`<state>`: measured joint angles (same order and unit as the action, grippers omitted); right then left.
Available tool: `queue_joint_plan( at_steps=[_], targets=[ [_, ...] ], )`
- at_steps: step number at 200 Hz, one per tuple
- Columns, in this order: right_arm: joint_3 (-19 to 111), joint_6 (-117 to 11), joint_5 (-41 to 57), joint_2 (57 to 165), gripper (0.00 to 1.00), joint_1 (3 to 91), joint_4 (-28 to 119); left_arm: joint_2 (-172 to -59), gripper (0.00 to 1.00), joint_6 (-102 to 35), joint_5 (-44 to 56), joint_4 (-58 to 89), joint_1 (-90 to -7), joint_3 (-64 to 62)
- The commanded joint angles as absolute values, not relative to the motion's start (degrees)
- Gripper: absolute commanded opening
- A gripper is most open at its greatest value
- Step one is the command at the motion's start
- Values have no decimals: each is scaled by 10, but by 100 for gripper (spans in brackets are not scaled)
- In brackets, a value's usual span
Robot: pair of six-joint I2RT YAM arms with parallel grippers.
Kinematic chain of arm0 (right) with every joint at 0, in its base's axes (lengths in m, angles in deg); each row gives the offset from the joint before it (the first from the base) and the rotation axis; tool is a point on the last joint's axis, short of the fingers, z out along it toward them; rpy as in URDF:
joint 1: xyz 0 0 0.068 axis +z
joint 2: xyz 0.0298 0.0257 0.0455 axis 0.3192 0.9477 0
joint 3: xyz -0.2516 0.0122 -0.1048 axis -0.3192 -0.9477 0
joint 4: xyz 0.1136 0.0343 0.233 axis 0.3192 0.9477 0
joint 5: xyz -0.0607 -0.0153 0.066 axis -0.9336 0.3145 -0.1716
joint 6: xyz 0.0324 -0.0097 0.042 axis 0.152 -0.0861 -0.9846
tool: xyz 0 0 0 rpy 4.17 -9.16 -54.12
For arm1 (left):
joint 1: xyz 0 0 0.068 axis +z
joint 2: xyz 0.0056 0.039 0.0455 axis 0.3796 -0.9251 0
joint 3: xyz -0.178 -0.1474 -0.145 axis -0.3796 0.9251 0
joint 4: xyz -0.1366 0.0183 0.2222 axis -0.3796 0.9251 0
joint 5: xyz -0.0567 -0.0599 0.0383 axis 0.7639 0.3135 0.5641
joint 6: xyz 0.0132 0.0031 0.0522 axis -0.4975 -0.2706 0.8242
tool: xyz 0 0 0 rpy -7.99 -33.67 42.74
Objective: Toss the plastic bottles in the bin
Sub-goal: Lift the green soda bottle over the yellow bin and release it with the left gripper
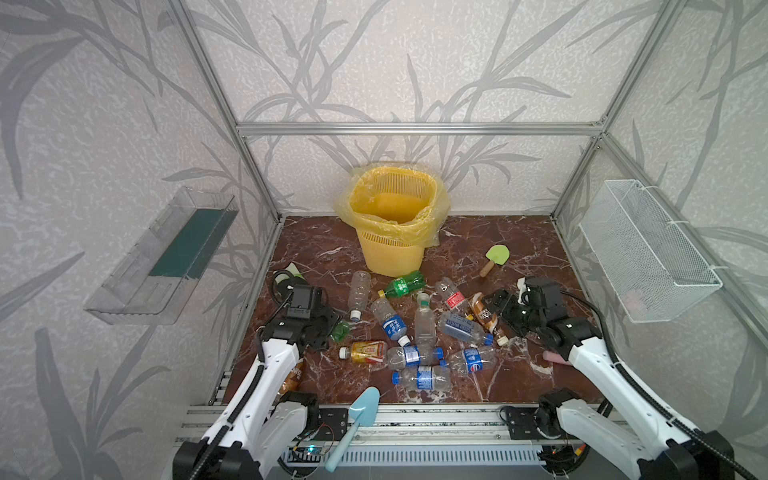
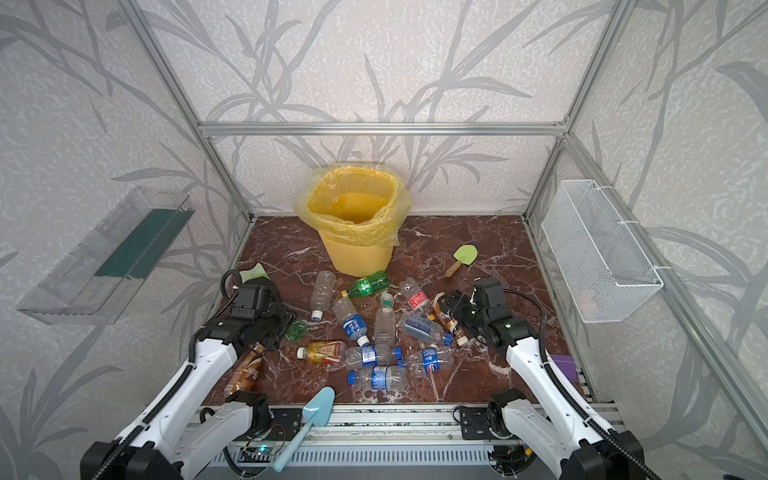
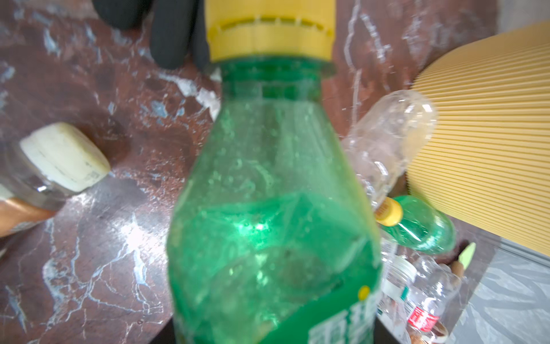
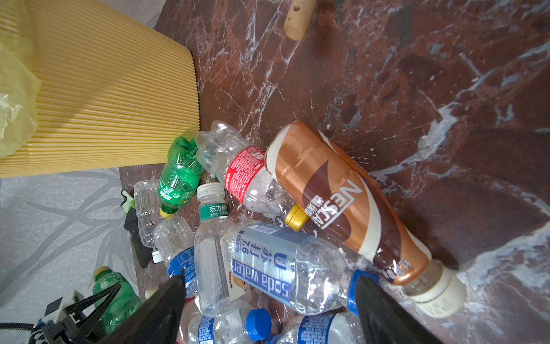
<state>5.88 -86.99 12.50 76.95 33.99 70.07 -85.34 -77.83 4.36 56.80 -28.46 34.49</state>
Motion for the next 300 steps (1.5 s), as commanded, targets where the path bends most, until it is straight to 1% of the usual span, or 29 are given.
queue_joint_plan(
  at_steps=[1, 19, 32, 51, 57, 68, 73, 81, 89, 95, 103, 114, 122, 142, 159, 196, 215, 237, 270, 300],
  targets=[
    [66, -862, 119, 771, 89, 343, 702, -848, 57, -731, 73, 554, -283, 267],
    [71, -863, 117, 769, 89, 343, 703, -899, 56, -725, 104, 539, -293, 146],
    [77, -863, 117, 769, 89, 343, 703, -964, 57, -719, 116, 530, -311, 18],
    [89, -864, 116, 769, 89, 343, 706, -1095, 59, -704, 122, 533, -345, -217],
    [94, -863, 115, 769, 89, 342, 711, -1141, 63, -700, 128, 547, -348, -288],
    [105, -858, 112, 767, 89, 341, 722, -1225, 75, -702, 115, 618, -346, -422],
    [109, -857, 110, 765, 89, 341, 726, -1258, 79, -703, 125, 653, -338, -474],
    [112, -855, 106, 757, 90, 340, 734, -1298, 84, -696, 157, 709, -325, -542],
    [112, -853, 101, 749, 92, 340, 741, -1313, 87, -683, 156, 745, -324, -570],
    [110, -853, 96, 741, 92, 340, 746, -1302, 89, -674, 141, 749, -325, -554],
    [103, -853, 89, 731, 93, 339, 751, -1259, 90, -669, 128, 723, -324, -490],
    [93, -853, 86, 723, 94, 338, 753, -1184, 93, -676, 104, 658, -317, -359],
    [86, -853, 87, 722, 94, 337, 753, -1131, 99, -677, 88, 624, -307, -278],
    [75, -847, 96, 729, 94, 336, 751, -1035, 99, -653, 62, 640, -283, -155],
    [65, -845, 99, 734, 94, 336, 743, -957, 99, -641, 59, 632, -273, -49],
    [55, -838, 97, 744, 93, 336, 736, -843, 98, -639, 71, 604, -267, 132],
    [53, -836, 94, 744, 92, 337, 735, -815, 98, -643, 84, 583, -268, 187],
    [55, -826, 87, 744, 92, 336, 740, -808, 97, -646, 95, 565, -268, 220],
    [68, -786, 67, 757, 91, 336, 759, -818, 97, -653, 105, 545, -268, 240],
    [83, -734, 65, 796, 90, 336, 768, -829, 97, -656, 112, 542, -268, 247]
  ],
)
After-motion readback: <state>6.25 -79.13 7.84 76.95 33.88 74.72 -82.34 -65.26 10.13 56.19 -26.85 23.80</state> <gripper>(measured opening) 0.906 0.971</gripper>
